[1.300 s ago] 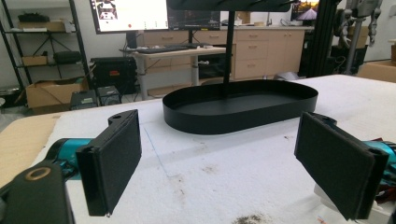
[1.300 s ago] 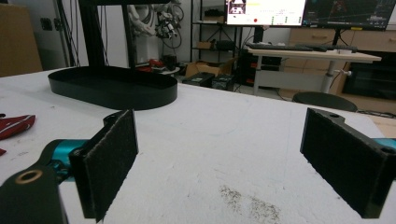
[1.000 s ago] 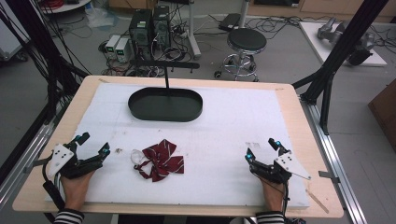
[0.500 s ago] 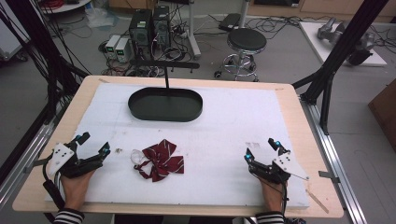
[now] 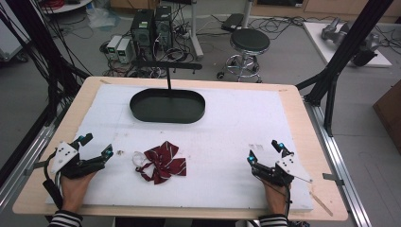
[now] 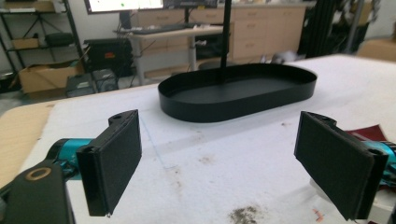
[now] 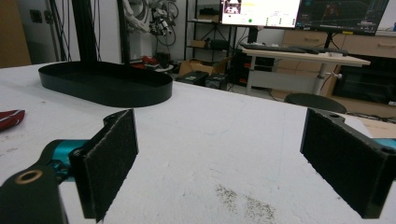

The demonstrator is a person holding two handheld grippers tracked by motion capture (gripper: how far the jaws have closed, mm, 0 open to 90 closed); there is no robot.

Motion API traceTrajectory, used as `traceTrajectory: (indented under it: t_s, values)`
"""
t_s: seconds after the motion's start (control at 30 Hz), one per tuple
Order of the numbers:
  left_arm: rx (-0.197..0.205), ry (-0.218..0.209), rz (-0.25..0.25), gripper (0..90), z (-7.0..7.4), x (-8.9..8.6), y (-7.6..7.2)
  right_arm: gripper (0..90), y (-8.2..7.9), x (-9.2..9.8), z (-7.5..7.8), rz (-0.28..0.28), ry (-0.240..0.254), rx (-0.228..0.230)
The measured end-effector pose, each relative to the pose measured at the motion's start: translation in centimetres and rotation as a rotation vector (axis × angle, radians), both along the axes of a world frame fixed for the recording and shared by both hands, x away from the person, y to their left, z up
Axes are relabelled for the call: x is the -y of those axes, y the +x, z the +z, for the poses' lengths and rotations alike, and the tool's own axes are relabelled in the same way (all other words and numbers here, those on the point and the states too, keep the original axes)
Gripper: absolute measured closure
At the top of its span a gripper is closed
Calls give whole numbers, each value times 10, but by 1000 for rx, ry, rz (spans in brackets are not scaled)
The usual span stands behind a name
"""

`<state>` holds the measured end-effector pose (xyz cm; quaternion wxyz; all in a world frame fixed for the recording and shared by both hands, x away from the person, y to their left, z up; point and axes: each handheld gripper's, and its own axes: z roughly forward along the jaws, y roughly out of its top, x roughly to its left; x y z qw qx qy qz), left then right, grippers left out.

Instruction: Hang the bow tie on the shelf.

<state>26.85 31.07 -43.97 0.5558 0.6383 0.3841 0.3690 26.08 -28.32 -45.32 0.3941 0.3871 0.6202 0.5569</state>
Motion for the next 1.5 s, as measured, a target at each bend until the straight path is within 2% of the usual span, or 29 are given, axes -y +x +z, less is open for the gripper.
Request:
traceTrajectory:
  t_s: [0.07, 0.1, 0.33, 0.4, 0.47, 0.63, 0.77, 0.93, 1.17, 1.27, 1.4, 1.5]
  values:
    - [-10, 8, -7, 153, 6, 1, 1, 103, 0, -1, 0, 1, 2, -6]
    - [-22, 25, -9, 153, 9, 1, 2, 103, 0, -1, 0, 1, -1, -1]
    - [-81, 83, -88, 153, 30, 9, 8, 103, 0, 0, 0, 2, 3, -6]
    - [-104, 107, -103, 153, 35, 12, 11, 103, 0, -1, 0, 3, 3, -6]
    - [-145, 138, -119, 154, 39, 15, 16, 103, 0, -1, 0, 3, 3, -6]
    - [-241, 171, -165, 156, 43, 23, 25, 103, 0, -1, 0, 4, 2, -5]
    - [-307, 242, -185, 167, 45, 32, 31, 103, 0, -1, 0, 5, -1, 0]
    - [-396, 277, -204, 187, 46, 41, 40, 103, -1, -1, 0, 4, -3, 1]
    - [-493, 335, -228, 187, 47, 55, 48, 103, -1, -1, 0, 5, 1, -1]
    - [-516, 349, -232, 187, 48, 59, 49, 103, -1, -1, 0, 5, 1, -1]
    - [-562, 403, -242, 201, 50, 67, 53, 103, -1, 0, 0, 3, 0, 5]
    - [-582, 440, -257, 224, 51, 72, 54, 103, -1, 0, 0, 3, 2, 5]
